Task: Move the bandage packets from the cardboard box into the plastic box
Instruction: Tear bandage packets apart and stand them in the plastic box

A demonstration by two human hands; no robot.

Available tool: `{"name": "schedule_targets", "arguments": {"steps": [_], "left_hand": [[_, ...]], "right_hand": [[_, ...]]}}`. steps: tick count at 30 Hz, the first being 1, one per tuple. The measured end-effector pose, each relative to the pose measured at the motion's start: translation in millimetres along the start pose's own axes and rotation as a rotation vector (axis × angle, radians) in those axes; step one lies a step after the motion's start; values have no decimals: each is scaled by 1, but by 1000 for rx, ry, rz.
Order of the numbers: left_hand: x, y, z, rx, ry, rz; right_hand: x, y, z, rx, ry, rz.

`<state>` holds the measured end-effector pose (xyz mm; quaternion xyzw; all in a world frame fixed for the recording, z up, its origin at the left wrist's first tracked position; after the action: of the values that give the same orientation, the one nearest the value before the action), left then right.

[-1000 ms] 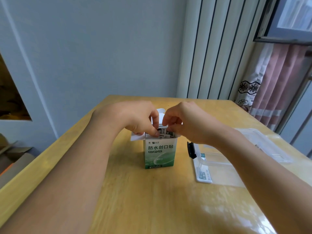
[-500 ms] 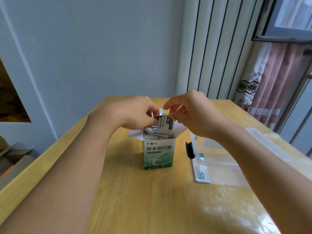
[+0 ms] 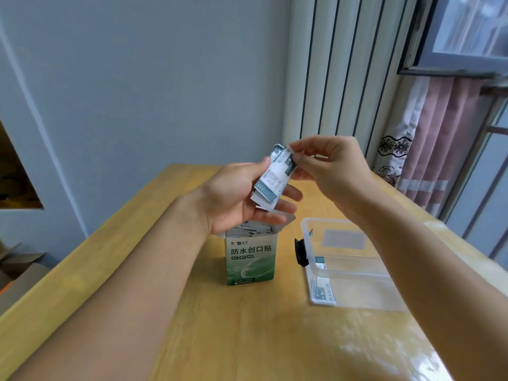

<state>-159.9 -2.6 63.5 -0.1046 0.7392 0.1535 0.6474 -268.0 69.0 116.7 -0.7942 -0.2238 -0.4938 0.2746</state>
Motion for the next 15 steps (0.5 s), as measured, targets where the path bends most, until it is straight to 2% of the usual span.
{"name": "schedule_targets", "arguments": {"steps": [5,9,15], "left_hand": [[7,14,-7,-160,7,230],[13,20,-8,-253,54,285],[15,32,-8,-199,31,321]], "right_hand": [[7,-19,-4,29,34,237],[3,-25,-4,100,119,200],[0,-40,-2,186,174,135]]}}
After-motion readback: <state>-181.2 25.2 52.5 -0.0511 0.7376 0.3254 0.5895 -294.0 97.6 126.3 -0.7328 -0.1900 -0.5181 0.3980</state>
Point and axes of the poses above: each hand's wrist, its own z-axis away from the middle knuckle, its own y-axis out of the palm, x = y × z, the point moved 10 cm from there along -z, towards the middle knuckle, and after that the axes turned 8 degrees about y, right-handed, at the moved point
